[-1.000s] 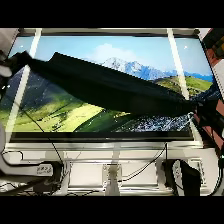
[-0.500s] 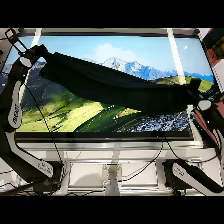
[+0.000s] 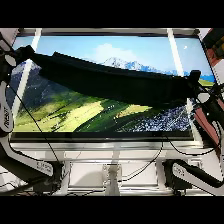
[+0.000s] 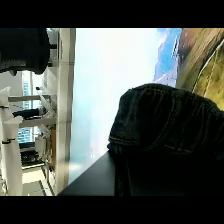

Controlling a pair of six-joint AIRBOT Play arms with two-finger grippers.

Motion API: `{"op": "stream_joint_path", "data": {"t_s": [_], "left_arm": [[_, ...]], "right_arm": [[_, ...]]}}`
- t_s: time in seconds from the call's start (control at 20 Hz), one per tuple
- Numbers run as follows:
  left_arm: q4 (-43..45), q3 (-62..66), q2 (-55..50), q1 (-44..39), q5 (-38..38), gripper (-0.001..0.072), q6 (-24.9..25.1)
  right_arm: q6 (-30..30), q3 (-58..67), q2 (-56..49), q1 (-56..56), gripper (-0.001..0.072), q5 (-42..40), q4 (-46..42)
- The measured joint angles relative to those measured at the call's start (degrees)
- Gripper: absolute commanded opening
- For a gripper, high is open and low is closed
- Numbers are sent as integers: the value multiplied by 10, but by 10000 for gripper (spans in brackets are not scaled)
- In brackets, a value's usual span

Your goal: Fold the clothes and pants, and hang the long-sleeved shirts on hangers.

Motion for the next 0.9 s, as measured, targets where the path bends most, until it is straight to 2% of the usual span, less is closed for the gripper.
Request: {"op": "stream_joint_path", "data": {"t_s": [0.3,0.55,0.9], "left_arm": [[77,19,10,2,-56,23,-41],[135,31,38,2,-114,23,-48],[156,36,31,-4,-141,23,-50]], "right_arm": [[1,2,-1,0,37,3,-5],[1,2,-1,1,37,4,-14],[1,2,-3,1,38,4,-19]]}}
